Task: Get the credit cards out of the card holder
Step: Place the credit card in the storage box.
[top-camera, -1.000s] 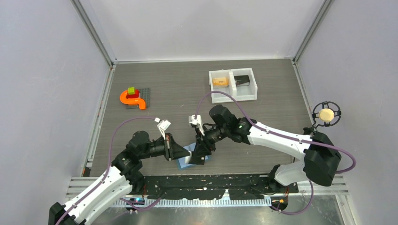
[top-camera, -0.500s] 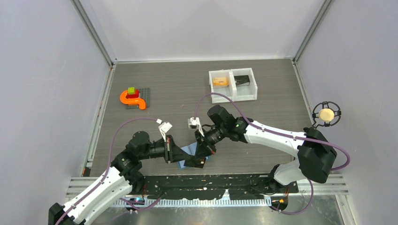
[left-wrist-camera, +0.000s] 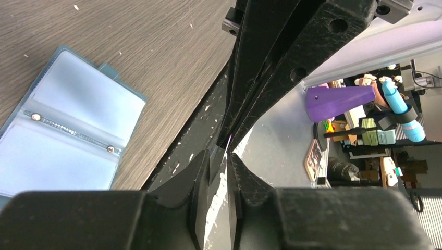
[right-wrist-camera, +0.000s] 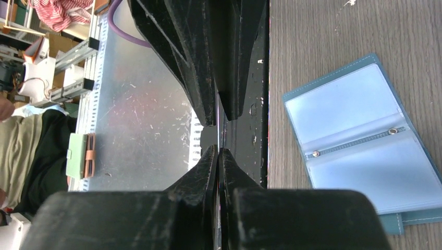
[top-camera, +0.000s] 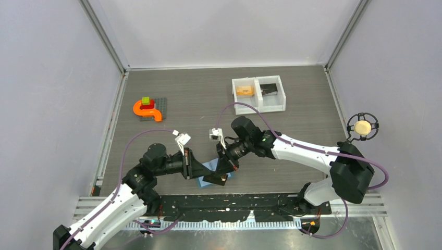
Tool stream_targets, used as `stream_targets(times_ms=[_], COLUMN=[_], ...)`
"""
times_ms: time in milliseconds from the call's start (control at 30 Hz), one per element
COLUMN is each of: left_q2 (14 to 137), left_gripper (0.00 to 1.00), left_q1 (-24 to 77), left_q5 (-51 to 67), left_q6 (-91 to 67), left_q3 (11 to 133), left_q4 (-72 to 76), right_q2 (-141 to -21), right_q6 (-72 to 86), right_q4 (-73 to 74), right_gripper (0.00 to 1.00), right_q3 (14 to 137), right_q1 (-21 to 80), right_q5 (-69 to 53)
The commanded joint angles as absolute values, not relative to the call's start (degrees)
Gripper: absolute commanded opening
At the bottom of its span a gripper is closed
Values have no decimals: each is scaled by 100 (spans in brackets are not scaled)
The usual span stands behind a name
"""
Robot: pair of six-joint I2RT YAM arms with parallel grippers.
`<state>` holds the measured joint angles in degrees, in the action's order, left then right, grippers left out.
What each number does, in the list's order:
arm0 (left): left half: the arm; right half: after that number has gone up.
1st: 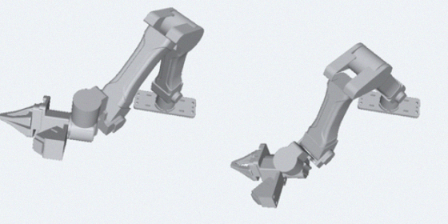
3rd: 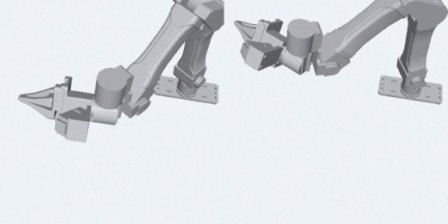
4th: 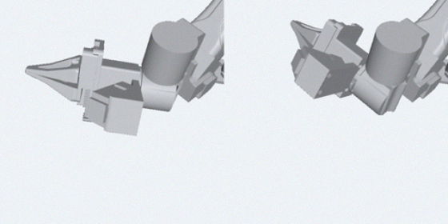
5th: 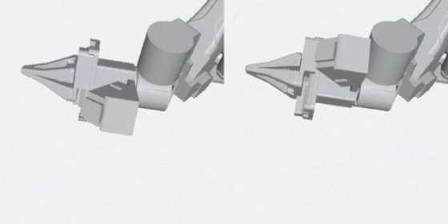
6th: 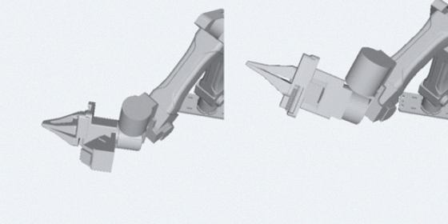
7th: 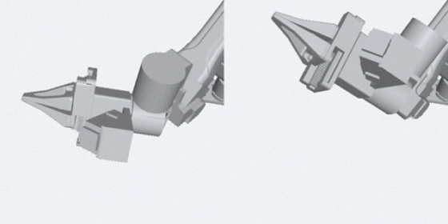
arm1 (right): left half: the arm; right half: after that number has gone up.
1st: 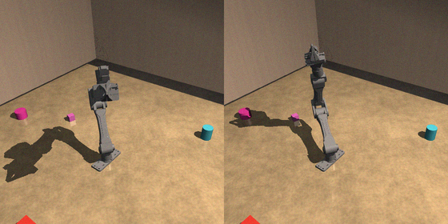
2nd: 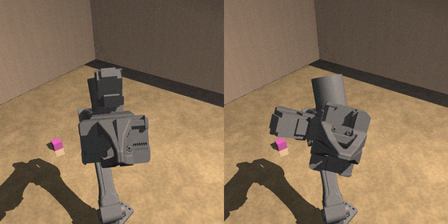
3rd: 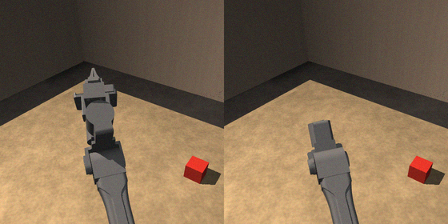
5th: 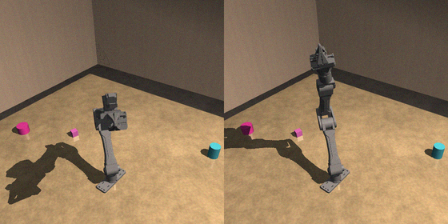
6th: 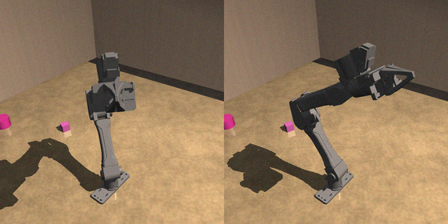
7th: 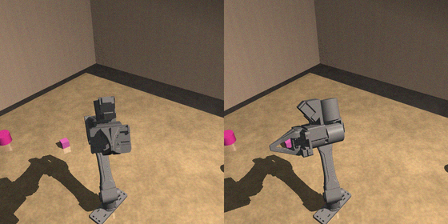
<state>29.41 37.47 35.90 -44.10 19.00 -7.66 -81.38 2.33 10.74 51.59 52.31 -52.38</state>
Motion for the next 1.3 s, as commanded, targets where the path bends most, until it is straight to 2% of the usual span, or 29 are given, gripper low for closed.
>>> stream_targets(times_ms=[0, 67, 200, 400, 533, 700, 867, 1000, 1133, 1267], left_q2=[3001, 3033, 3124, 3097, 3017, 3019, 3059, 3149, 3428, 3537], left_gripper=[23, 26, 40, 84, 99, 100, 100, 100, 100, 100], left_q1=[3715, 3713, 3718, 3717, 3711, 3717, 3713, 3716, 3718, 3718], left_q5=[3452, 3380, 3274, 2558, 2061, 1287, 701, 70, -139, -344], left_q6=[-4225, -4190, -4106, -3899, -3691, -3156, -2686, -2632, -2443, -2211], left_q3=[2203, 2227, 2398, 2854, 3182, 3596, 3924, 4017, 4368, 4596], left_q4=[-827, -885, -1129, -1829, -2295, -3049, -3688, -4055, -4683, -5098], right_q2=[-8175, -8164, -8043, -7976, -7877, -7649, -7611, -7744, -7899, -8255], right_q6=[633, 682, 795, 1049, 1649, 2693, 3541, 3908, 4063, 4181], right_q4=[627, 554, 364, 179, -452, -1279, -2247, -2552, -2598, -2806], right_gripper=[5, 5, 5, 5, 5, 5, 5, 5, 5, 5], right_q3=[5083, 5042, 4925, 4794, 4630, 4378, 4249, 4447, 4745, 5010], right_q1=[5096, 5037, 4882, 4516, 4129, 3429, 2641, 2311, 2163, 2049], right_q5=[-5261, -5222, -5175, -4969, -4653, -3861, -2364, -953, 1130, 2206])
